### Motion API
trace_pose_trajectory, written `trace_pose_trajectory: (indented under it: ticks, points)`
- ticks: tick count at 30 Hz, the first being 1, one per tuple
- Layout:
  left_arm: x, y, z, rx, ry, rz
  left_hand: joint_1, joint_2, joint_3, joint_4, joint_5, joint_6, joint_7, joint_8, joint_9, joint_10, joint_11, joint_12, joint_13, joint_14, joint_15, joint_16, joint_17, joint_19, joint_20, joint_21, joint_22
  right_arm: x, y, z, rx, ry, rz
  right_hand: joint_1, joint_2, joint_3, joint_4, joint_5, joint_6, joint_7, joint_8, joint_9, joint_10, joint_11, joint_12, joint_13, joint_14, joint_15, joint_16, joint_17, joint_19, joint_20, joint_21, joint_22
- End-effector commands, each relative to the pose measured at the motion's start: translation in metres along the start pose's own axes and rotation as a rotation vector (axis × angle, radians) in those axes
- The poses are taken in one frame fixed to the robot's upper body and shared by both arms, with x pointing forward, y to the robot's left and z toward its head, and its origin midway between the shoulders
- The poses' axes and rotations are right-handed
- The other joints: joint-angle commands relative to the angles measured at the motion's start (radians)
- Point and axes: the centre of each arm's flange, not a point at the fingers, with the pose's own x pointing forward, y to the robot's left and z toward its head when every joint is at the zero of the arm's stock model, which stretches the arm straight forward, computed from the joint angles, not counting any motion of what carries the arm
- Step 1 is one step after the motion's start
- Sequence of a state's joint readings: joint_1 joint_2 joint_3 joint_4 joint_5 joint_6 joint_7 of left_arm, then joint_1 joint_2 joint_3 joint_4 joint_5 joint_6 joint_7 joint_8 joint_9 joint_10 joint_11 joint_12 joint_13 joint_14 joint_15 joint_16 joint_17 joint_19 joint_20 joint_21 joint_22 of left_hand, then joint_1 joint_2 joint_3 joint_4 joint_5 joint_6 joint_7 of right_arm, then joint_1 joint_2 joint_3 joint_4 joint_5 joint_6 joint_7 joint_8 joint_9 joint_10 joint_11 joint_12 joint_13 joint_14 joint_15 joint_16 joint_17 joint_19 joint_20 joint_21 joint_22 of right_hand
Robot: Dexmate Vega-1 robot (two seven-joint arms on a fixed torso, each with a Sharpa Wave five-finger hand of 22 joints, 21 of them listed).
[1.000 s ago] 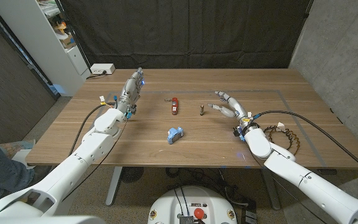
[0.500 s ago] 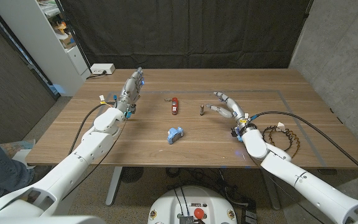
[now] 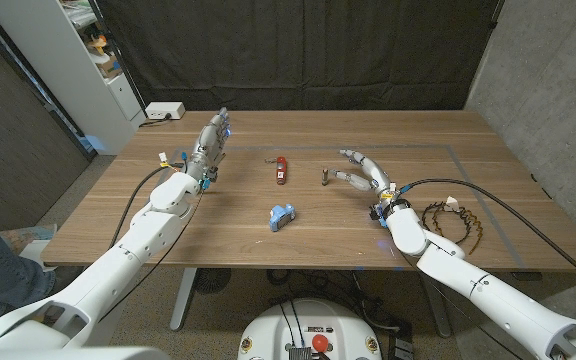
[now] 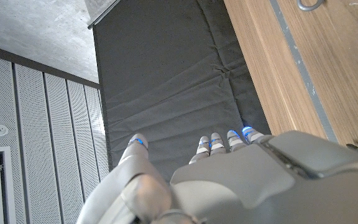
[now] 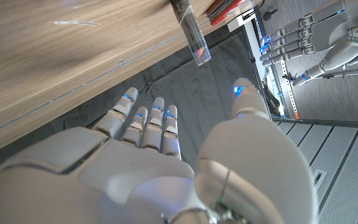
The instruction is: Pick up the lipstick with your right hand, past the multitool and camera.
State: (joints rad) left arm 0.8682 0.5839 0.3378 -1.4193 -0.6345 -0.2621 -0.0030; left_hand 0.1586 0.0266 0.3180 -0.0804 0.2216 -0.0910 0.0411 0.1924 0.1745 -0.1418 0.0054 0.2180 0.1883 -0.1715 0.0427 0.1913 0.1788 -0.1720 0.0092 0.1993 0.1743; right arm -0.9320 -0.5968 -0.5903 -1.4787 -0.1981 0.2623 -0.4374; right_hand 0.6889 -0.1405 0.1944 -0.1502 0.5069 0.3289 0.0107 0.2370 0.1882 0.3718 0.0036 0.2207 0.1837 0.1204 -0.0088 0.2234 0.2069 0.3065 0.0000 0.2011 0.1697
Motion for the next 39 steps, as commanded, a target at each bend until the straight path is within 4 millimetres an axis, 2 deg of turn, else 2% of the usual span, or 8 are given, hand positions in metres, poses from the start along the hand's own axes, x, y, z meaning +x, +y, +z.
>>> trace_pose_trajectory:
  ticks: [1,20,27,33,39]
  points:
    - [0.004,-0.003,-0.004,-0.017,-0.007,0.001,0.005,0.007,0.003,-0.006,-0.002,0.009,0.000,-0.003,0.003,0.003,-0.003,-0.003,0.004,-0.030,-0.005,-0.004,0.003,-0.031,0.007,-0.003,0.006,0.004,-0.001,0.005,-0.043,-0.010,0.049,0.012,0.001,-0.006,0.001,0.007,0.013,-0.002,0.003,0.004,0.012,0.001,0.005,0.005,0.011,0.000,0.010,0.003,0.007,0.000,0.005,0.004]
    - [0.006,-0.005,-0.006,-0.019,0.002,0.008,0.005,0.008,0.002,-0.007,-0.003,0.008,-0.001,-0.004,0.003,0.004,0.000,-0.003,0.005,-0.031,-0.006,-0.004,0.003,-0.032,0.006,-0.003,0.006,0.007,-0.001,0.001,-0.074,-0.003,0.060,0.013,0.003,-0.012,0.006,0.013,0.023,-0.004,0.002,0.004,0.021,0.000,0.002,0.005,0.028,-0.002,0.015,0.005,0.013,0.003,0.005,0.004]
    - [0.006,-0.004,-0.005,-0.017,0.004,0.013,0.005,0.008,0.001,-0.007,-0.003,0.009,0.000,-0.004,0.003,0.004,-0.001,-0.004,0.005,-0.031,-0.006,-0.004,0.003,-0.033,0.007,-0.003,0.006,0.012,0.000,0.001,-0.080,-0.007,0.061,0.019,0.006,-0.014,0.008,0.017,0.040,-0.016,0.005,0.004,0.031,-0.013,0.001,0.005,0.039,-0.004,0.018,0.006,0.016,0.006,0.004,0.004]
    - [0.007,0.000,-0.001,-0.006,-0.001,0.016,0.005,0.009,0.001,-0.008,-0.003,0.009,0.000,-0.004,0.003,0.004,-0.003,-0.004,0.005,-0.031,-0.005,-0.004,0.003,-0.033,0.006,-0.003,0.006,0.014,0.003,0.000,-0.089,-0.006,0.065,0.025,0.009,-0.019,0.011,0.023,0.071,-0.028,0.010,0.004,0.065,-0.026,0.006,0.005,0.079,-0.014,0.030,0.007,0.022,0.003,0.003,0.004]
    - [0.009,0.000,0.000,-0.006,0.001,0.014,0.005,0.009,0.000,-0.008,-0.004,0.009,0.000,-0.004,0.003,0.004,-0.001,-0.004,0.005,-0.032,-0.006,-0.005,0.003,-0.034,0.008,-0.003,0.006,0.017,0.005,0.000,-0.105,-0.011,0.073,0.028,0.009,-0.020,0.011,0.025,0.073,-0.030,0.009,0.004,0.068,-0.028,0.005,0.005,0.081,-0.014,0.030,0.007,0.024,0.003,0.003,0.004]
